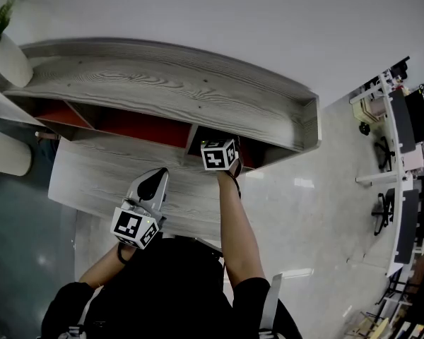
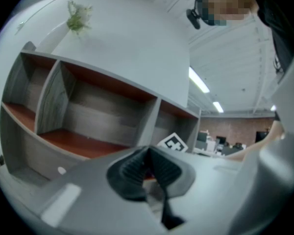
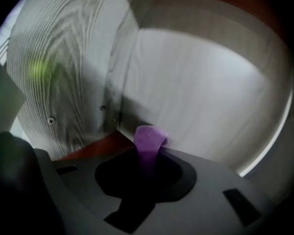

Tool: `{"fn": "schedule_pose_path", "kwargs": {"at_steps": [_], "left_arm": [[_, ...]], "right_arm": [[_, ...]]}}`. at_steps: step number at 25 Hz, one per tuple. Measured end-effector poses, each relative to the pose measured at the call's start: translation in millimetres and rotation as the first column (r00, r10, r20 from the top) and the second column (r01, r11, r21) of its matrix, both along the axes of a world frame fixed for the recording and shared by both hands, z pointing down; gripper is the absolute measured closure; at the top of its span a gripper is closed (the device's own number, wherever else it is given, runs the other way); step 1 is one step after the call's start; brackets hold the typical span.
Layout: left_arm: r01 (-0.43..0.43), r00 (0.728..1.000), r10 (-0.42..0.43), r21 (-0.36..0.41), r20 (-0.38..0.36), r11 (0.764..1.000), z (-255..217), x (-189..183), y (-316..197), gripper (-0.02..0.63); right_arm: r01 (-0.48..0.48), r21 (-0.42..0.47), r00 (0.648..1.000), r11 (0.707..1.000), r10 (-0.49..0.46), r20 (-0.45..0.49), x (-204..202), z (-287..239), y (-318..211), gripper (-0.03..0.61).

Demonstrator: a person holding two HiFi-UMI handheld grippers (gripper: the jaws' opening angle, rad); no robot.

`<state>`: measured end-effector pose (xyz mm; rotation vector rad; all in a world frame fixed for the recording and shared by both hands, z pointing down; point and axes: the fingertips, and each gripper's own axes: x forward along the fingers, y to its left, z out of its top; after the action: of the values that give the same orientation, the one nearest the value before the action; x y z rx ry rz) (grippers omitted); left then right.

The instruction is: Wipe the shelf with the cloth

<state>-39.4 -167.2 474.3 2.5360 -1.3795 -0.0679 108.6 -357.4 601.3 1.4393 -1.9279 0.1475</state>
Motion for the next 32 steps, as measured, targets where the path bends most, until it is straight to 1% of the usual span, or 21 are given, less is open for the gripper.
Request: {"fn": "schedule_pose_path", "kwargs": {"at_steps": [6,11,17,22,26,32], "left_arm": [[0.029,1.000,-0.029,-0.009,-0.002,1.000,2,-11,1,0.610],[0.036,0.999,-0.036,-0.013,-0.005,0.999,3,-13,4,0.610],[0.033,0.999,-0.033,-0.020,-0.010,0.999,6,-11,6,0.610],[0.025,0.999,-0.025,-0.024,-0.022,0.999,6,-8,5,0.609],[0.007,1.000,-0.008,-0.022,-0.028,1.000,6,-1,5,0.609],[-0.008,0.999,0.008,-0.017,-0.031,1.000,5,2,2,0.609]], "right_arm": [[0.118,-0.027,0.993,0.993,-0.117,0.027,-32,2,-4,0.503],[0.241,-0.052,0.970,0.969,-0.238,0.053,-50,0,1,0.503],[0.329,-0.073,0.944,0.941,-0.326,0.061,-61,-1,13,0.505],[0.375,-0.094,0.926,0.922,-0.370,0.072,-69,1,27,0.505],[0.392,-0.111,0.920,0.913,-0.386,0.073,-69,6,37,0.505],[0.415,-0.109,0.910,0.903,-0.409,0.076,-74,3,57,0.505]]}}
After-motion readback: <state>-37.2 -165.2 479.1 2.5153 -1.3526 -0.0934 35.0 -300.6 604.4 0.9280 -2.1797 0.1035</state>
